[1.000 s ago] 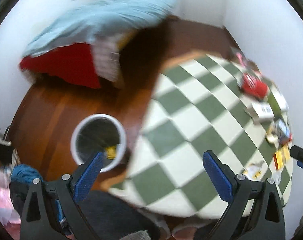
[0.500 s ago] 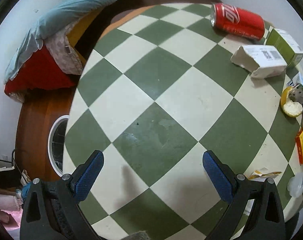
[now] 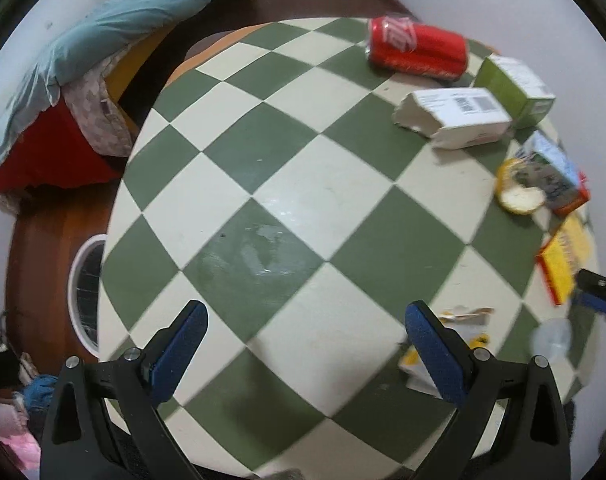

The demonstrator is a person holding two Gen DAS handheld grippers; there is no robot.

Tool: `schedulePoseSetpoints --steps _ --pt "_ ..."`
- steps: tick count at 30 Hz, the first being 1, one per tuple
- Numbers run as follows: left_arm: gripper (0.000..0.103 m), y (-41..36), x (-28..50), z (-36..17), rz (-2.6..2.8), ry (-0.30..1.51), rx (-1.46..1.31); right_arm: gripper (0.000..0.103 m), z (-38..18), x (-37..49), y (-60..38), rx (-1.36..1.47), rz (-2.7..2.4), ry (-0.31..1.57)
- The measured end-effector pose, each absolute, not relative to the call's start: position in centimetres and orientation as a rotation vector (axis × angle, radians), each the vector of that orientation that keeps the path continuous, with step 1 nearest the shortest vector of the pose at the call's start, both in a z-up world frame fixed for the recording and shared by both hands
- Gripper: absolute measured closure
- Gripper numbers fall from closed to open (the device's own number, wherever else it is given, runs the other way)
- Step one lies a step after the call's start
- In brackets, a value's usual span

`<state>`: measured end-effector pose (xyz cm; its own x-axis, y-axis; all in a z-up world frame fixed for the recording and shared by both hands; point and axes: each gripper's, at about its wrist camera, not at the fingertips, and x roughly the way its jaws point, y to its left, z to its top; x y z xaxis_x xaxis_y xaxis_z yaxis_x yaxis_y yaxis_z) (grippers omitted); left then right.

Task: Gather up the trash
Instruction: 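Grasp the crumpled wrapper with the left tool while the right tool grasps the yellow pack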

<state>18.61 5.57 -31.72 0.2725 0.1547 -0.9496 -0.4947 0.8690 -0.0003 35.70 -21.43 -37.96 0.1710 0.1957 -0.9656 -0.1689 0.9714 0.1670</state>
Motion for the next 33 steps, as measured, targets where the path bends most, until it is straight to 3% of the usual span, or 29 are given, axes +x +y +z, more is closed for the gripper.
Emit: schedulePoseSetpoints --steps 2,4,7,9,14,20,26,33 --pt "0.002 5.1 18.7 -31.6 0.455 1.217 -0.319 0.064 -38.5 35.9 -23.3 0.156 0.276 1.42" --pt "0.002 4.7 19.0 -32.0 0.522 1.222 -0.262 0.04 -38.9 36.0 -24.8 0.263 0.264 1.439" --pt "0.002 5.0 19.5 -33.2 0.596 1.231 -0.213 0.02 -39.1 36.9 -24.4 0.333 0.235 1.409" --pt "0.002 5.7 19.6 -34.0 0.639 1.225 -0.209 0.018 -39.1 38.0 -23.0 0.324 0.203 1.392" --pt "0.002 6.4 19.2 -34.9 0.648 1.24 -0.211 0.017 -39.5 39.1 -18.5 0.089 0.036 1.35" --pt "0.002 5.3 18.1 -33.5 0.547 1.214 -0.2 0.031 -39.4 37.7 -17.6 -0.119 0.14 1.304" --pt "0.002 3.0 17.6 -32.2 0.342 1.194 -0.306 0.033 -38.6 36.3 -23.7 -0.088 0.202 1.338" --pt "0.003 -1.3 20.5 -34.8 0.222 1.261 -0.238 0.032 -39.2 34.3 -26.5 -0.13 0.229 1.382"
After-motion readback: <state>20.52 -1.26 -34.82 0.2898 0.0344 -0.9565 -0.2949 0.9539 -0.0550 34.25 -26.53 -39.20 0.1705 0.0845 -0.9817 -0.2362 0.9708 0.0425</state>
